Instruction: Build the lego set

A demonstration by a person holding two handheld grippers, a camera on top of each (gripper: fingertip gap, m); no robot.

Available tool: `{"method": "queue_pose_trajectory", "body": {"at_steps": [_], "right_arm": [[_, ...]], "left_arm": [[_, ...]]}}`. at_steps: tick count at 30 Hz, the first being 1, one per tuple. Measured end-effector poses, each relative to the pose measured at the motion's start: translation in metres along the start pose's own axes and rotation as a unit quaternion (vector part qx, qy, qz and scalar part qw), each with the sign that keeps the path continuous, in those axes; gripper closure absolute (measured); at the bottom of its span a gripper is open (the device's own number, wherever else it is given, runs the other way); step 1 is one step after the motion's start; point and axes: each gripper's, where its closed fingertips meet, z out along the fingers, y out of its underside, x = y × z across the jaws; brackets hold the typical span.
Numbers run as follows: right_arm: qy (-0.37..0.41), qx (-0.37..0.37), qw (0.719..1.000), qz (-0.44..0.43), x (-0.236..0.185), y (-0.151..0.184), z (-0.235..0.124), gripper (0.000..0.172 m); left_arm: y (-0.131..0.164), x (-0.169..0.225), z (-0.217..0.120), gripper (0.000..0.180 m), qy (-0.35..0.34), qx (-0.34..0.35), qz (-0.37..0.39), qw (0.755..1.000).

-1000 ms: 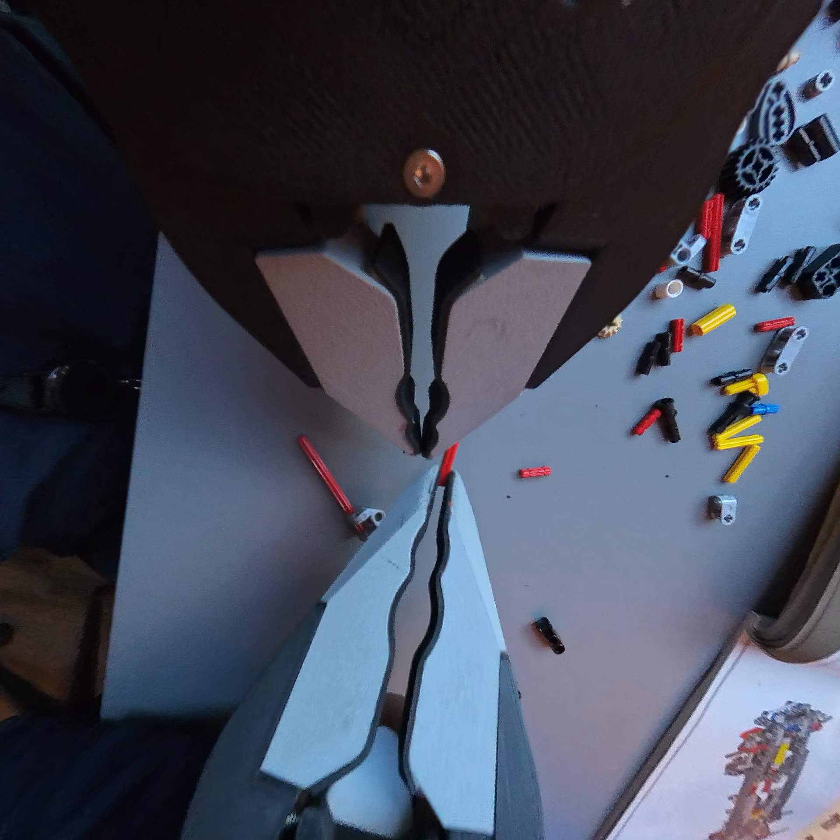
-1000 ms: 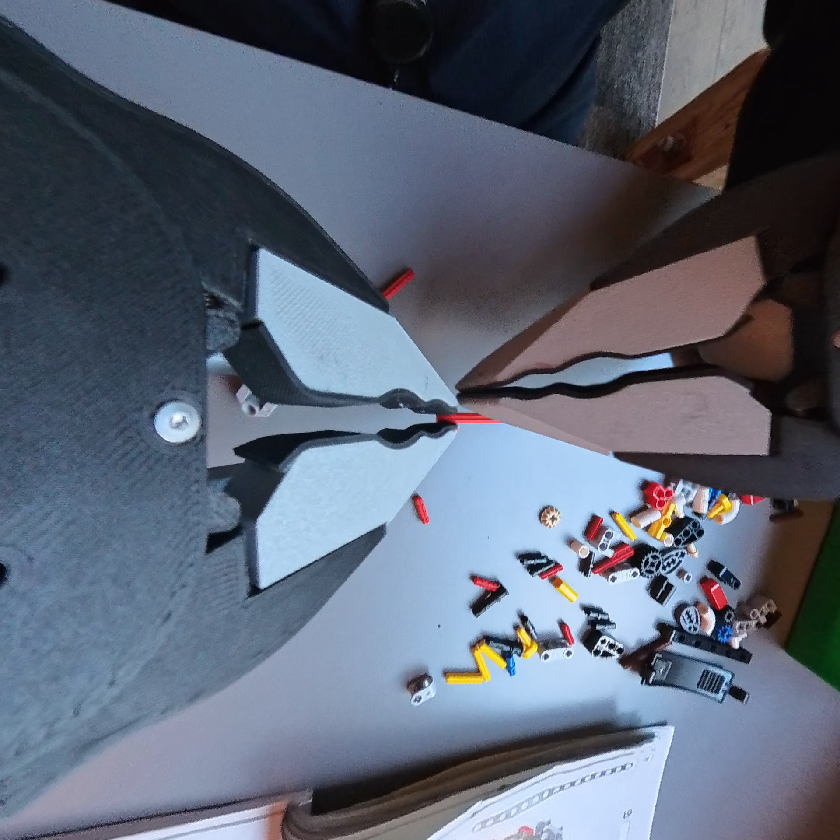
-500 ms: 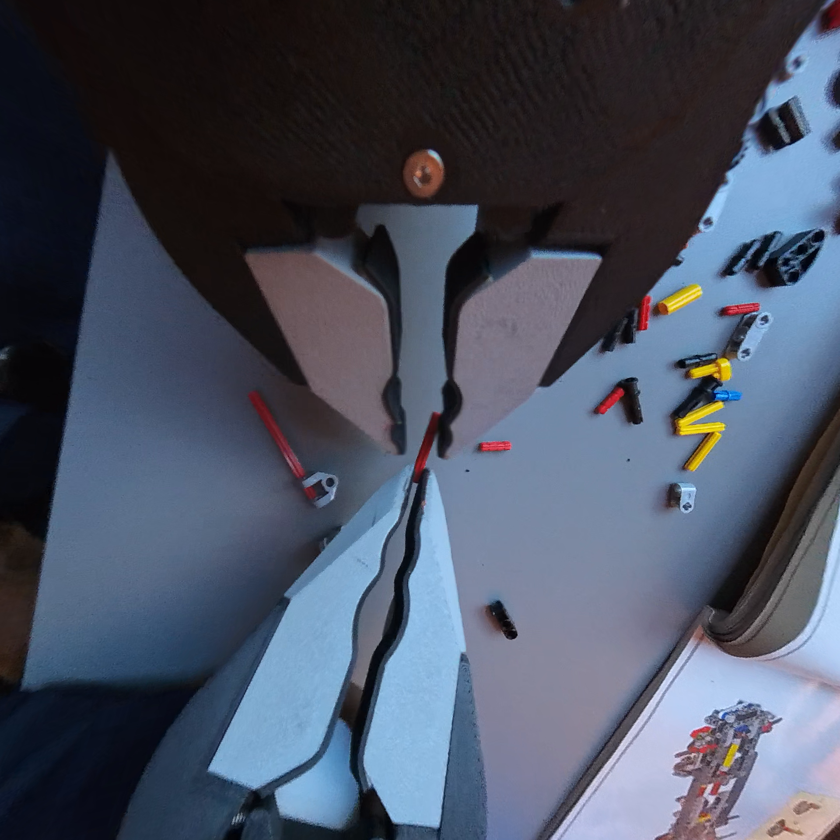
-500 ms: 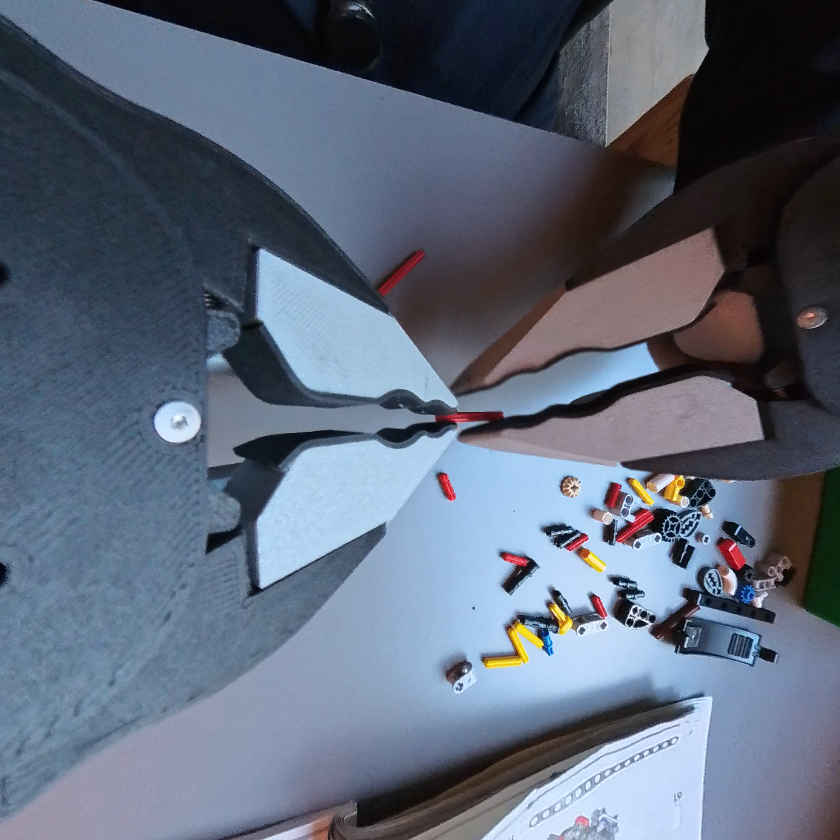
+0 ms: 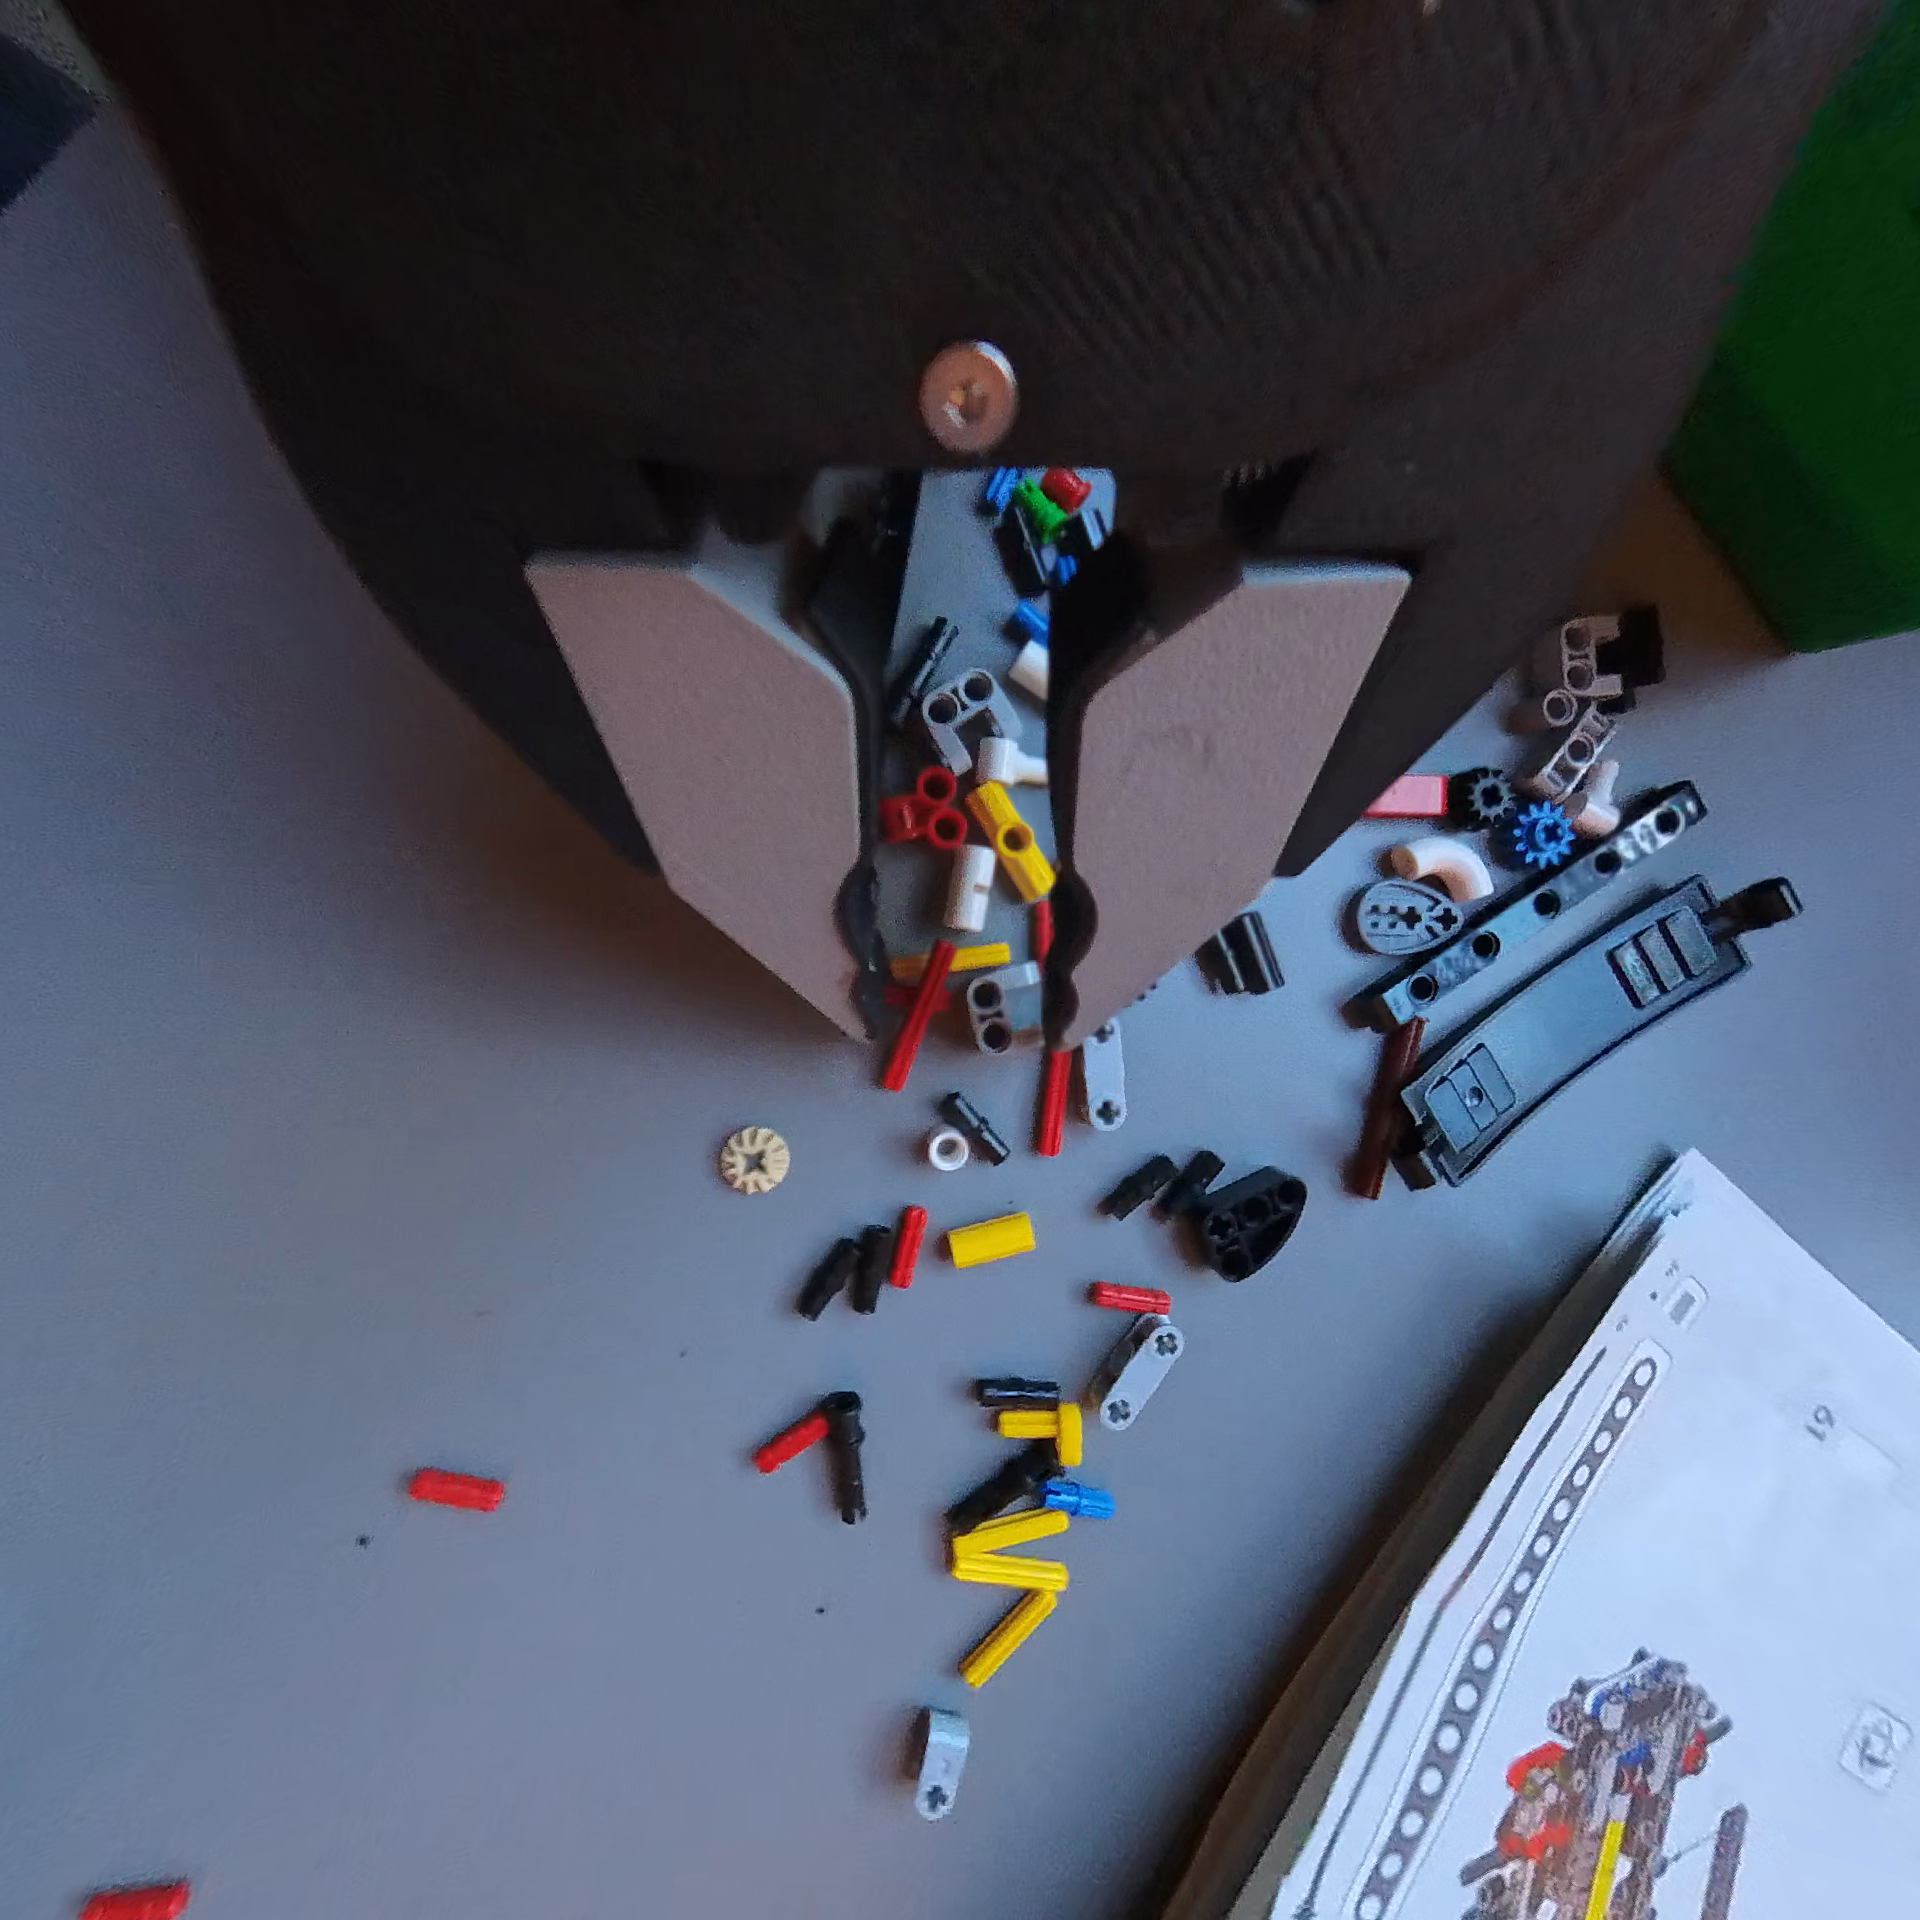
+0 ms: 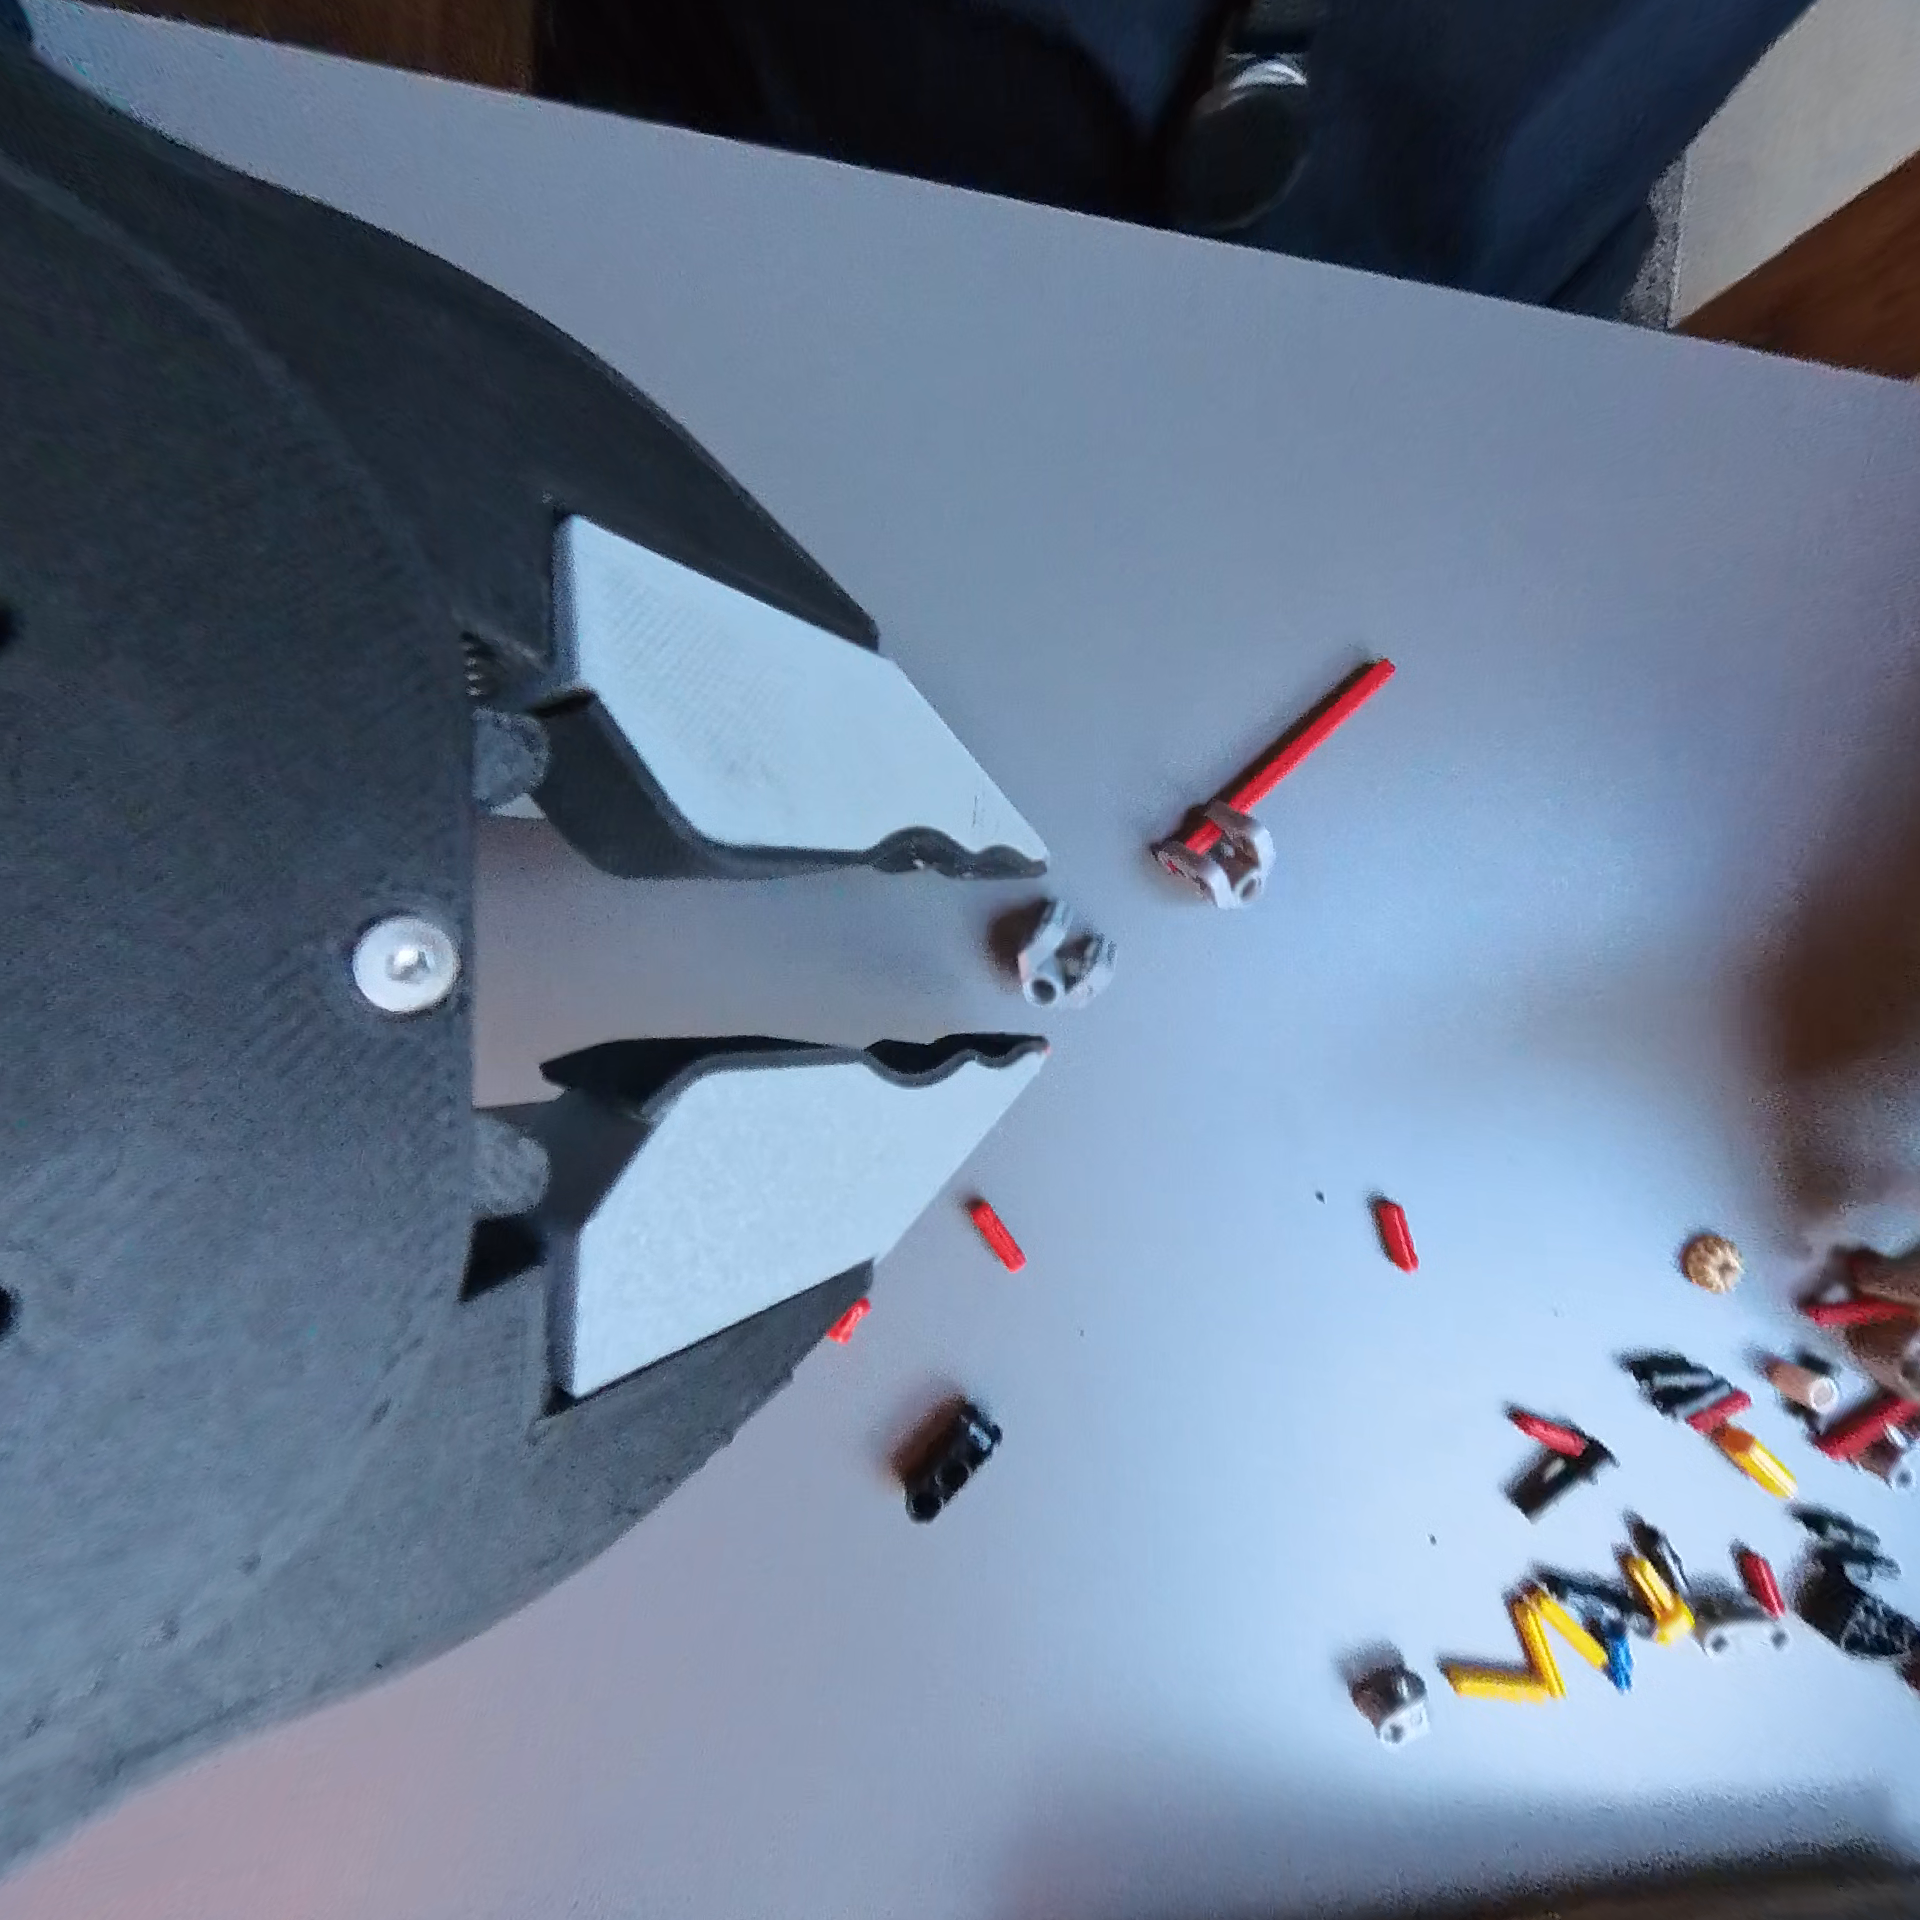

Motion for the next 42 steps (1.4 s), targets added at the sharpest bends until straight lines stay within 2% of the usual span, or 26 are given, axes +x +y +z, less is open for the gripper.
{"method": "queue_pose_trajectory", "body": {"at_steps": [3, 8, 18, 21, 25, 26, 28, 30, 31, 35, 40, 42], "right_arm": [[0.002, -0.002, 1.000, -0.014, -0.004, 0.004, 0.003, 0.136], [0.008, 0.004, 1.000, -0.008, -0.001, 0.005, 0.000, 0.136], [0.016, 0.002, 1.000, -0.025, -0.002, 0.001, 0.010, 0.141], [0.025, 0.004, 0.999, -0.028, 0.001, 0.000, 0.010, 0.154], [0.036, 0.003, 0.999, -0.023, 0.006, 0.001, 0.010, 0.154], [0.036, 0.003, 0.999, -0.020, 0.007, 0.002, 0.009, 0.154], [0.042, 0.002, 0.999, -0.016, 0.010, 0.003, 0.008, 0.158], [0.048, 0.000, 0.999, -0.013, 0.013, 0.005, 0.007, 0.158], [0.051, 0.000, 0.999, -0.011, 0.014, 0.006, 0.006, 0.158], [0.058, -0.001, 0.998, -0.004, 0.016, 0.011, 0.002, 0.158], [0.061, -0.002, 0.998, -0.010, 0.015, 0.015, -0.002, 0.158], [0.061, 0.002, 0.998, -0.014, 0.013, 0.011, 0.001, 0.158]], "left_arm": [[0.000, -0.002, -0.001, 0.148, 0.008, 0.010, -0.018, 1.000], [-0.002, 0.001, -0.012, 0.146, -0.028, 0.016, -0.004, 0.999], [-0.014, 0.047, -0.022, 0.147, -0.010, 0.026, 0.038, 0.999], [-0.025, 0.080, -0.015, 0.149, 0.049, 0.048, 0.029, 0.997], [-0.053, 0.156, -0.002, 0.143, 0.172, 0.069, 0.031, 0.982], [-0.060, 0.173, 0.003, 0.141, 0.187, 0.066, 0.045, 0.979], [-0.070, 0.187, 0.019, 0.142, 0.159, 0.047, 0.083, 0.983], [-0.075, 0.191, 0.031, 0.148, 0.131, 0.027, 0.114, 0.984], [-0.076, 0.194, 0.031, 0.165, 0.136, 0.020, 0.122, 0.983], [-0.062, 0.187, 0.025, 0.165, 0.140, 0.000, 0.160, 0.977], [-0.019, 0.118, 0.003, 0.165, 0.070, -0.044, 0.232, 0.969], [-0.008, 0.096, -0.002, 0.165, 0.077, -0.038, 0.229, 0.970]]}}
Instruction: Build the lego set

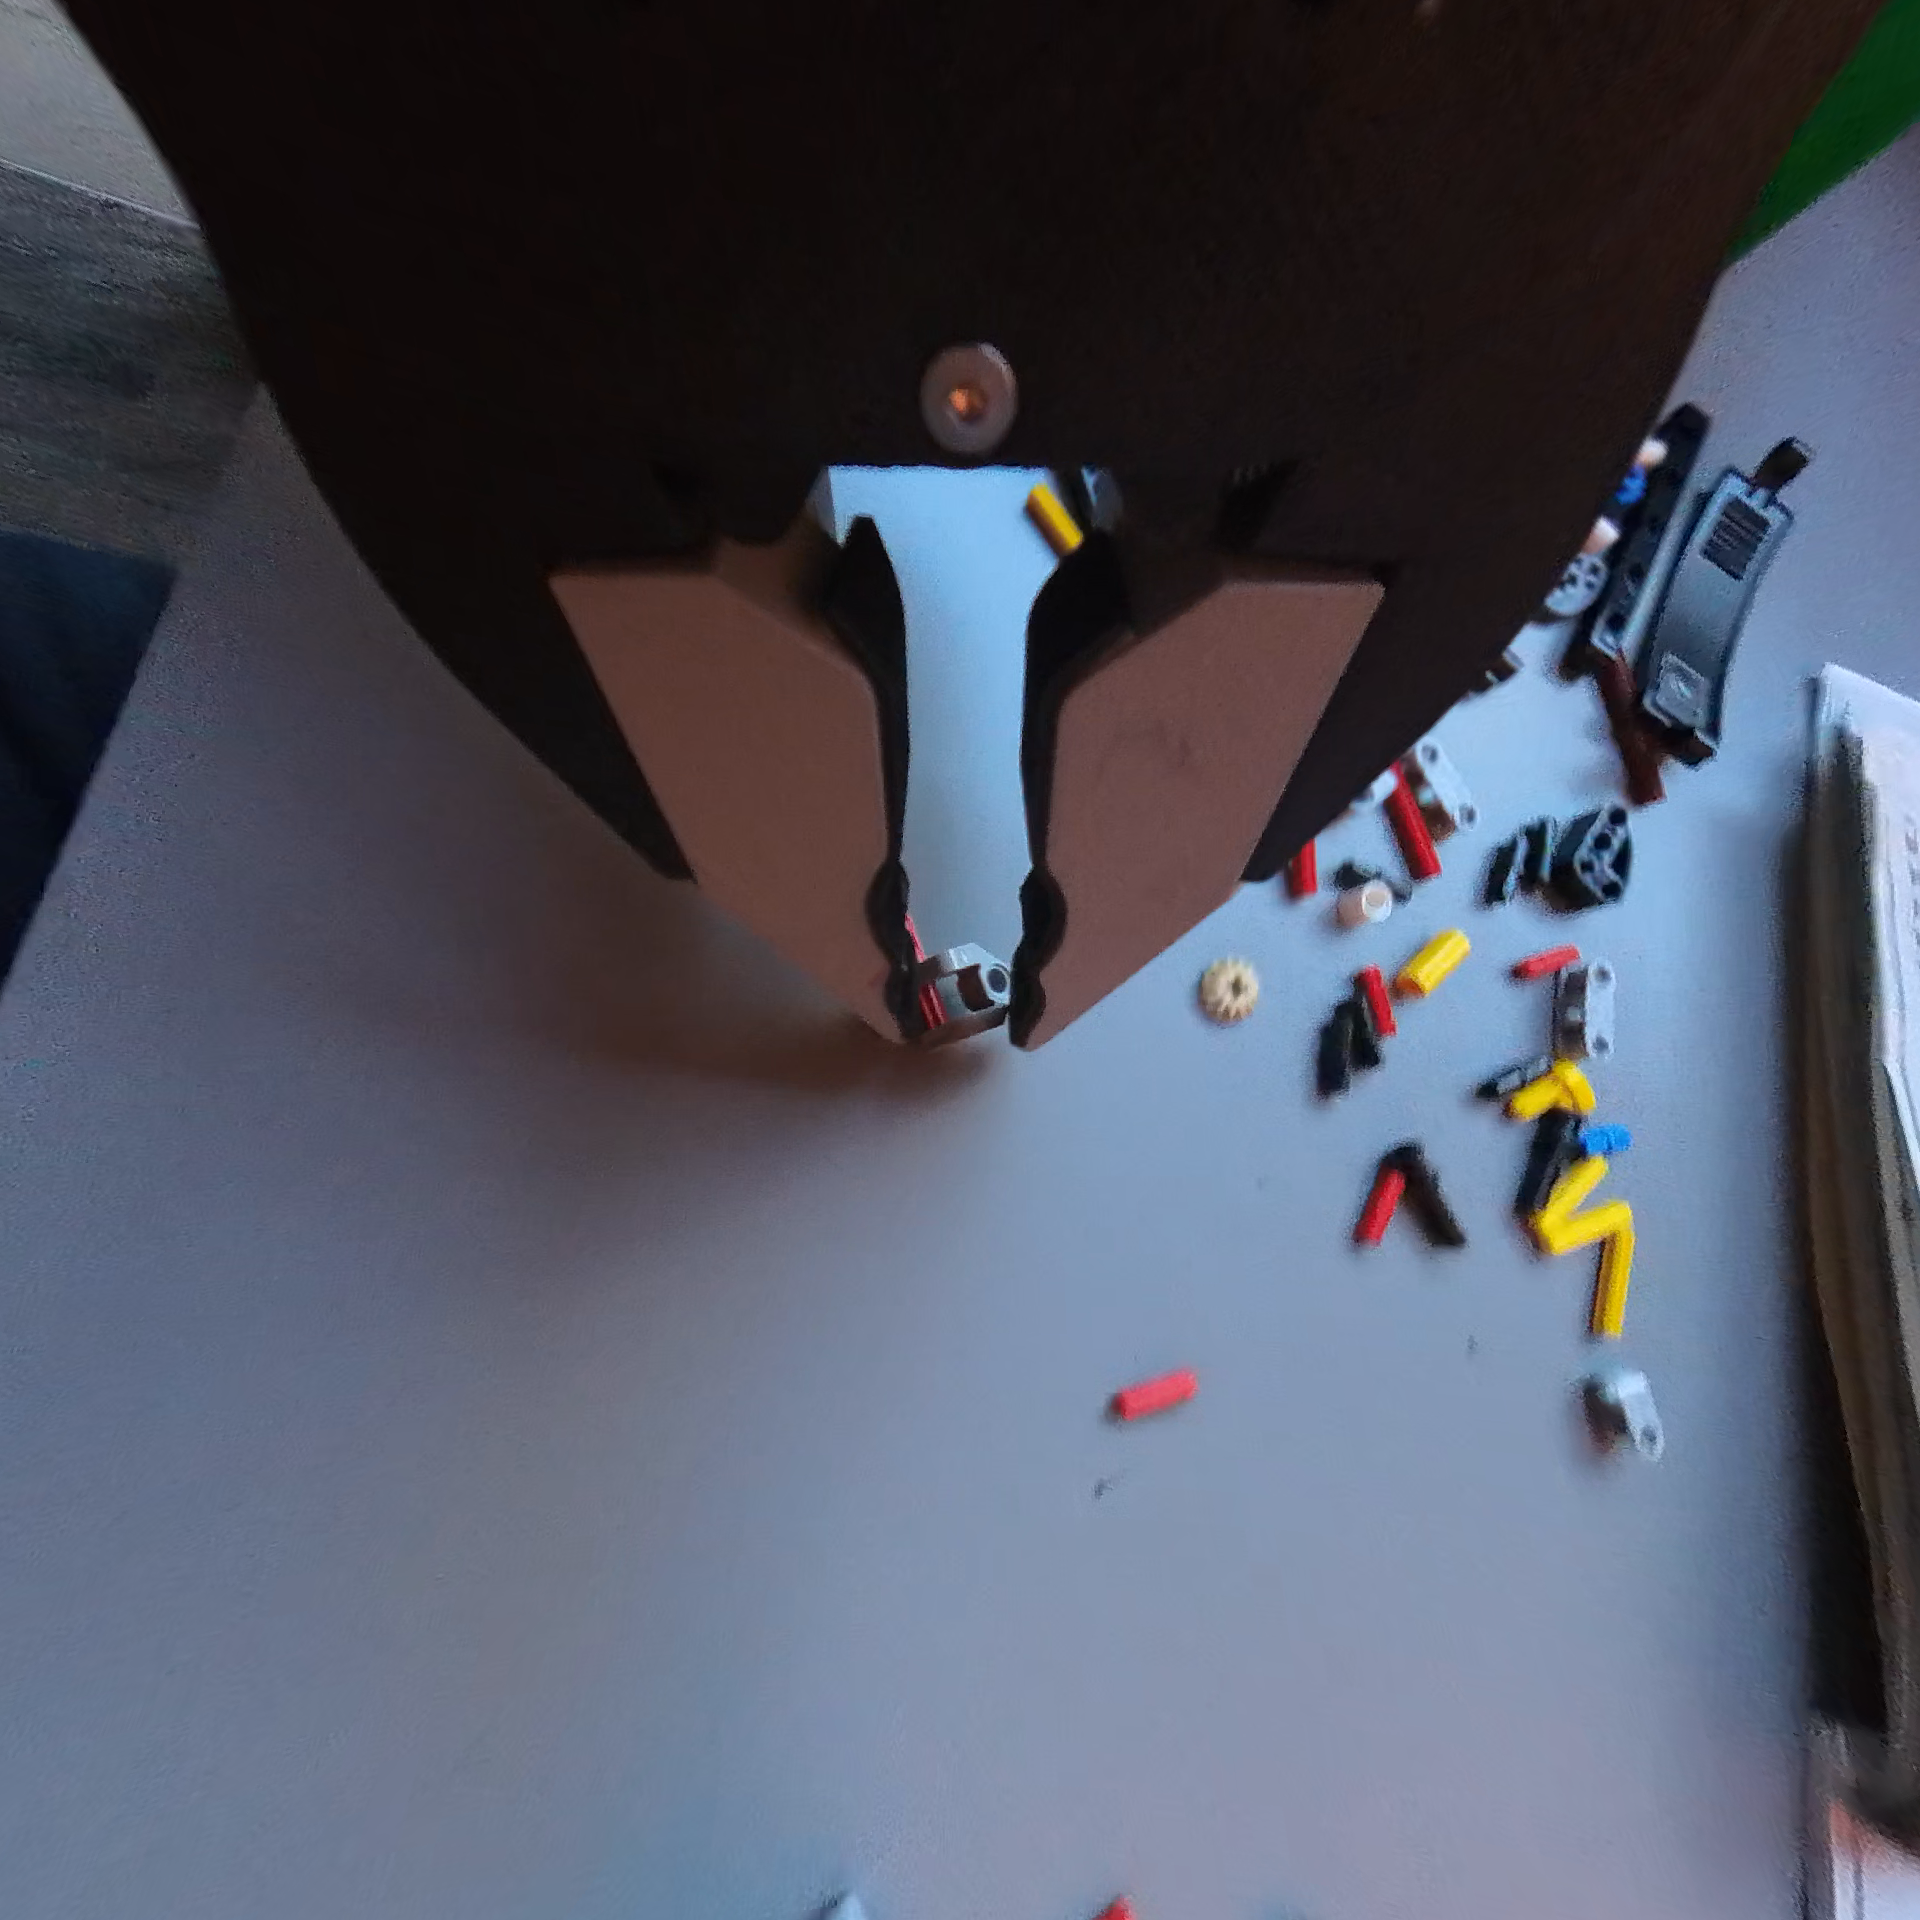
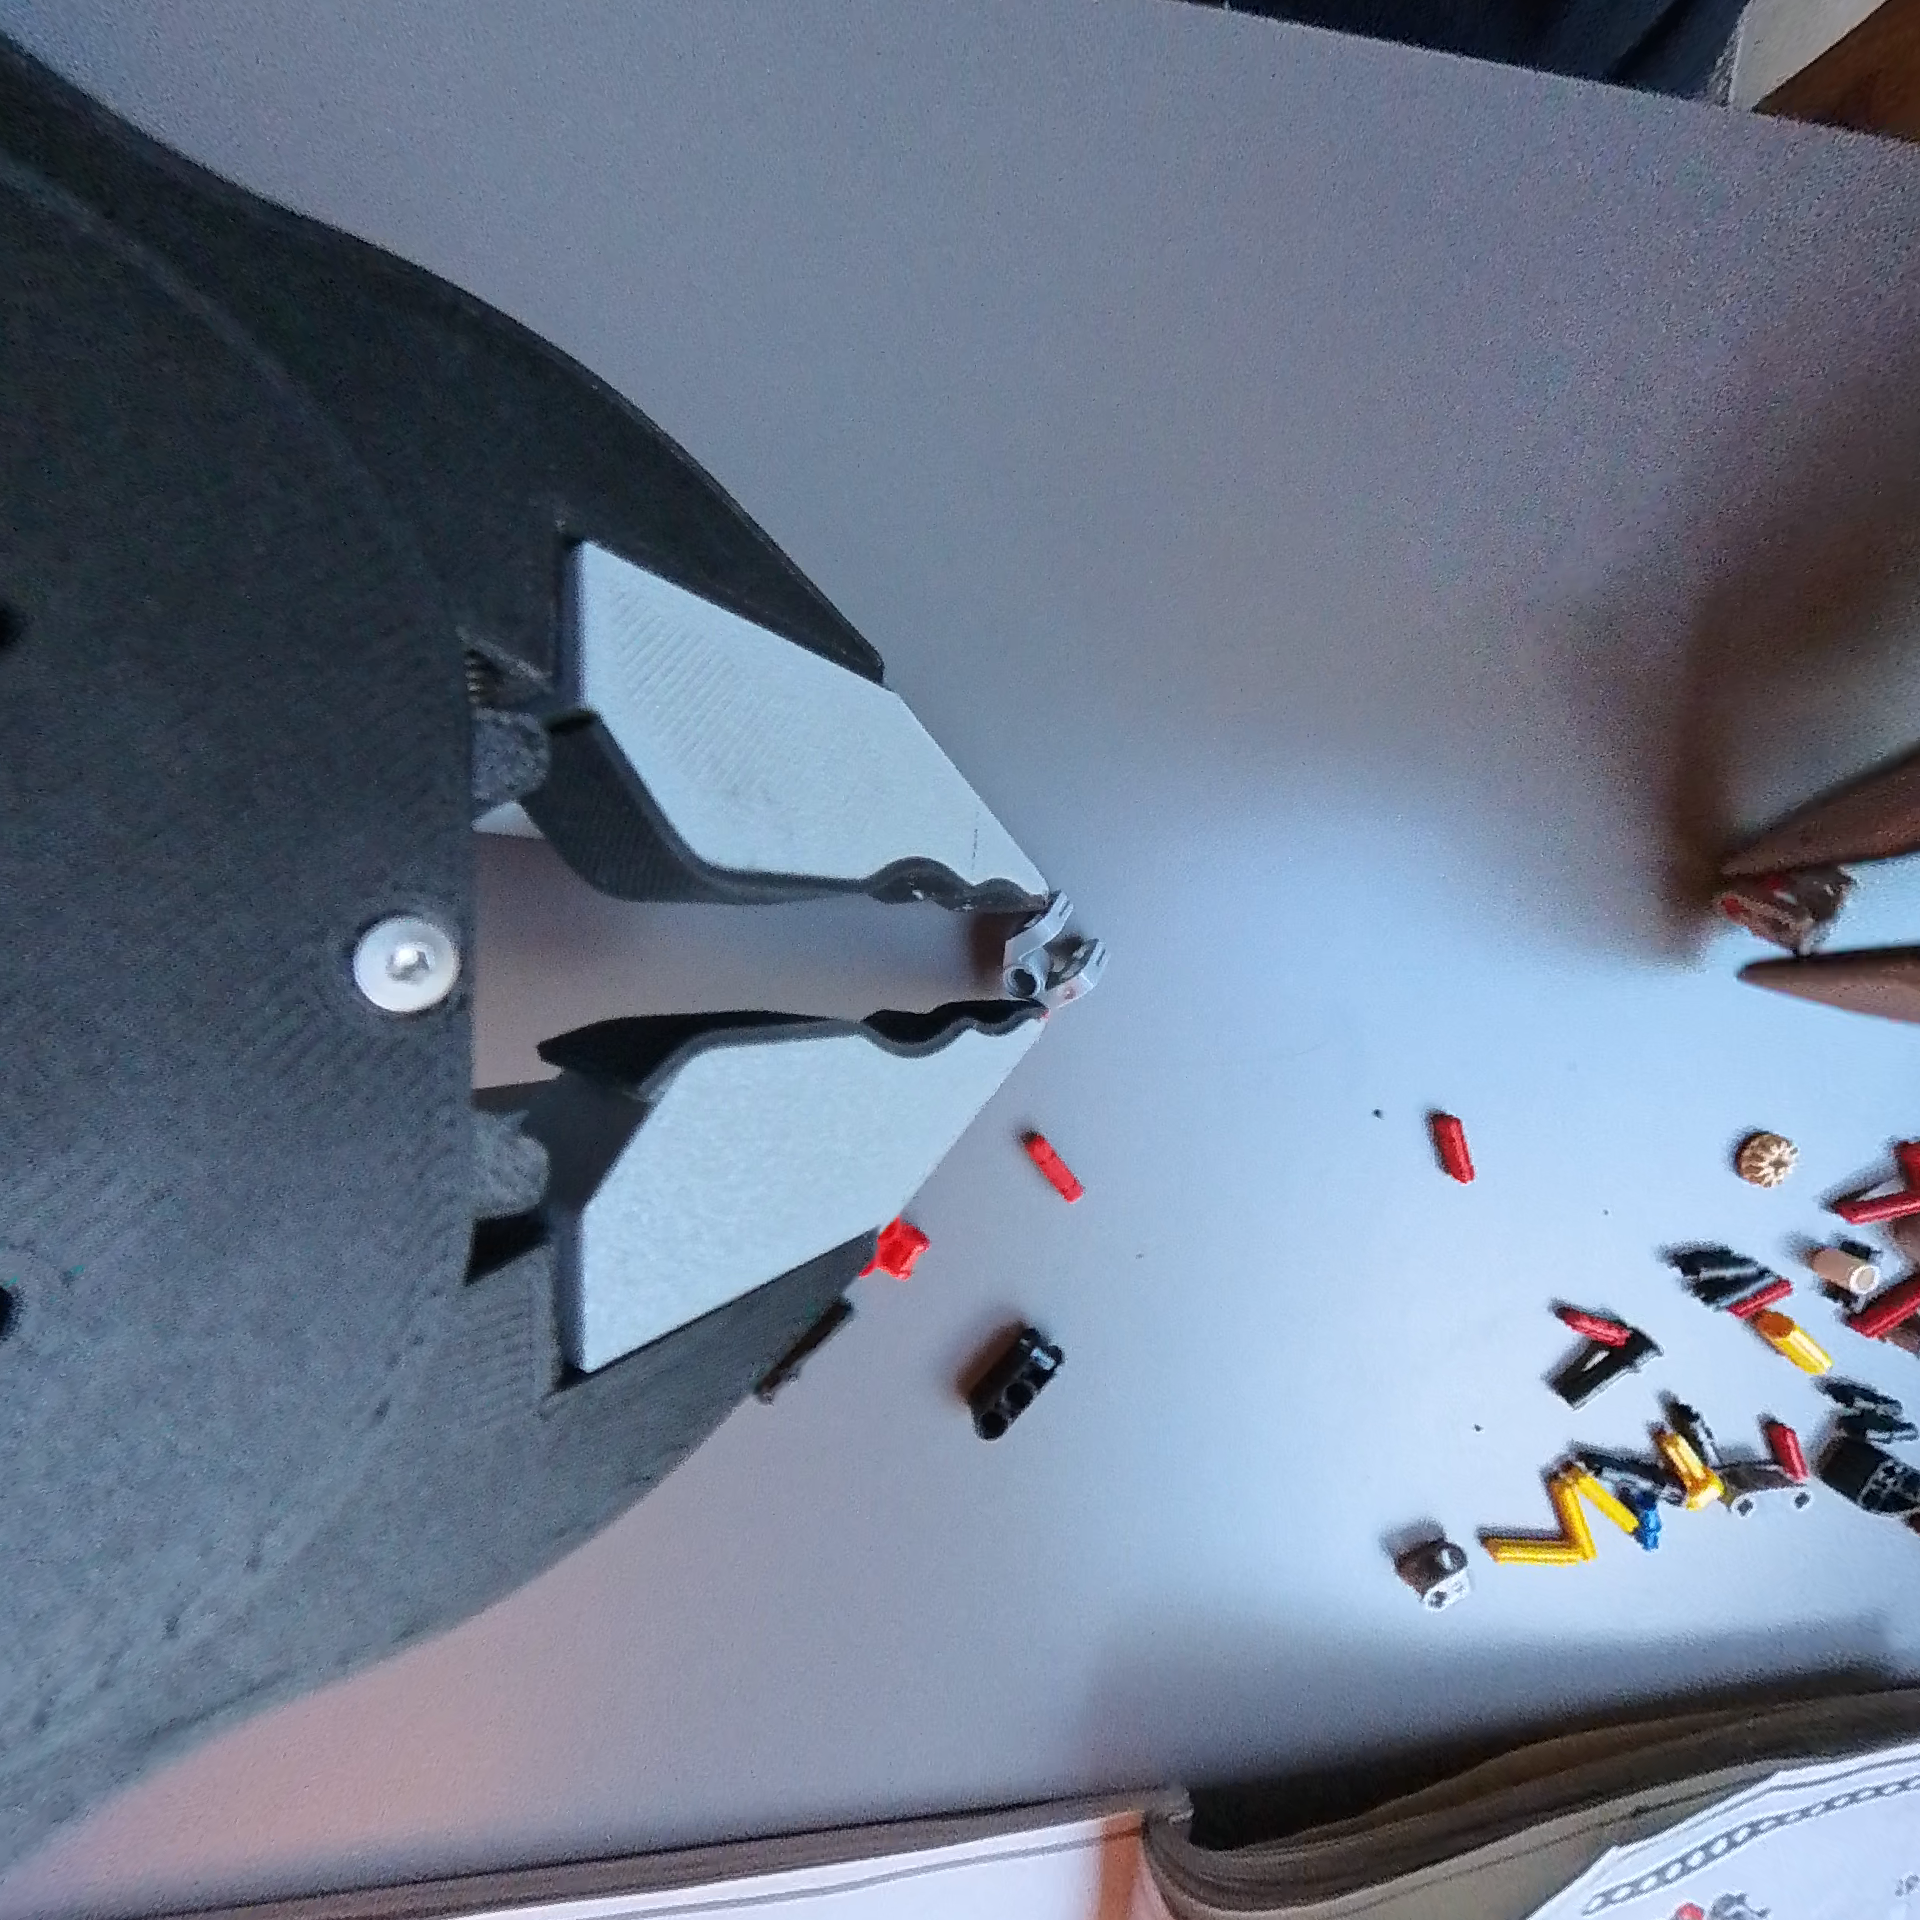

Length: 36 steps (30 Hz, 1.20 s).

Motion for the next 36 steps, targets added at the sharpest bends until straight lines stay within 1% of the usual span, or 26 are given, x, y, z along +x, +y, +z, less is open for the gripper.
{"method": "queue_pose_trajectory", "body": {"at_steps": [1, 3, 6, 9, 12, 14, 16, 19, 22, 24, 26, 28, 30, 32, 36], "right_arm": [[0.000, 0.002, 1.000, -0.003, -0.001, -0.002, 0.003, 0.158], [0.006, 0.010, 1.000, -0.012, -0.003, -0.009, 0.008, 0.160], [0.017, 0.022, 0.999, -0.022, -0.003, -0.018, 0.015, 0.159], [0.012, 0.037, 0.999, -0.024, -0.005, -0.024, 0.016, 0.154], [0.015, 0.062, 0.998, -0.003, 0.002, -0.027, 0.004, 0.153], [0.036, 0.073, 0.996, 0.020, 0.016, -0.023, -0.008, 0.152], [0.059, 0.081, 0.994, 0.054, 0.033, -0.017, -0.018, 0.154], [0.076, 0.067, 0.988, 0.114, 0.050, -0.003, -0.021, 0.157], [0.076, 0.047, 0.989, 0.121, 0.050, 0.003, -0.012, 0.159], [0.074, 0.028, 0.991, 0.111, 0.046, 0.004, -0.003, 0.159], [0.072, 0.009, 0.992, 0.101, 0.043, 0.005, 0.006, 0.158], [0.076, 0.008, 0.992, 0.098, 0.044, 0.002, 0.010, 0.159], [0.068, 0.014, 0.992, 0.104, 0.042, 0.000, 0.012, 0.161], [0.055, 0.021, 0.992, 0.109, 0.039, -0.001, 0.014, 0.169], [0.059, 0.019, 0.992, 0.109, 0.041, 0.001, 0.012, 0.172]], "left_arm": [[0.007, -0.003, -0.002, 0.164, 0.015, 0.005, -0.014, 1.000], [0.014, -0.008, -0.006, 0.151, 0.033, 0.014, -0.038, 0.999], [0.006, -0.014, -0.013, 0.145, 0.020, 0.040, -0.039, 0.998], [-0.014, -0.015, -0.017, 0.147, 0.001, 0.067, -0.032, 0.997], [-0.038, -0.008, -0.011, 0.148, -0.013, 0.074, -0.007, 0.997], [-0.059, 0.002, -0.002, 0.148, -0.005, 0.082, 0.013, 0.997], [-0.079, 0.011, 0.009, 0.151, 0.012, 0.089, 0.019, 0.996], [-0.101, 0.018, 0.028, 0.152, 0.039, 0.090, -0.009, 0.995], [-0.115, 0.022, 0.037, 0.152, 0.056, 0.097, -0.039, 0.993], [-0.114, 0.024, 0.043, 0.152, 0.059, 0.089, -0.044, 0.993], [-0.113, 0.025, 0.048, 0.157, 0.055, 0.089, -0.036, 0.994], [-0.113, 0.025, 0.048, 0.162, 0.055, 0.092, -0.040, 0.993], [-0.113, 0.023, 0.049, 0.163, 0.059, 0.097, -0.047, 0.992], [-0.113, 0.021, 0.049, 0.163, 0.062, 0.105, -0.058, 0.991], [-0.113, 0.022, 0.050, 0.164, 0.071, 0.118, -0.080, 0.987]]}}
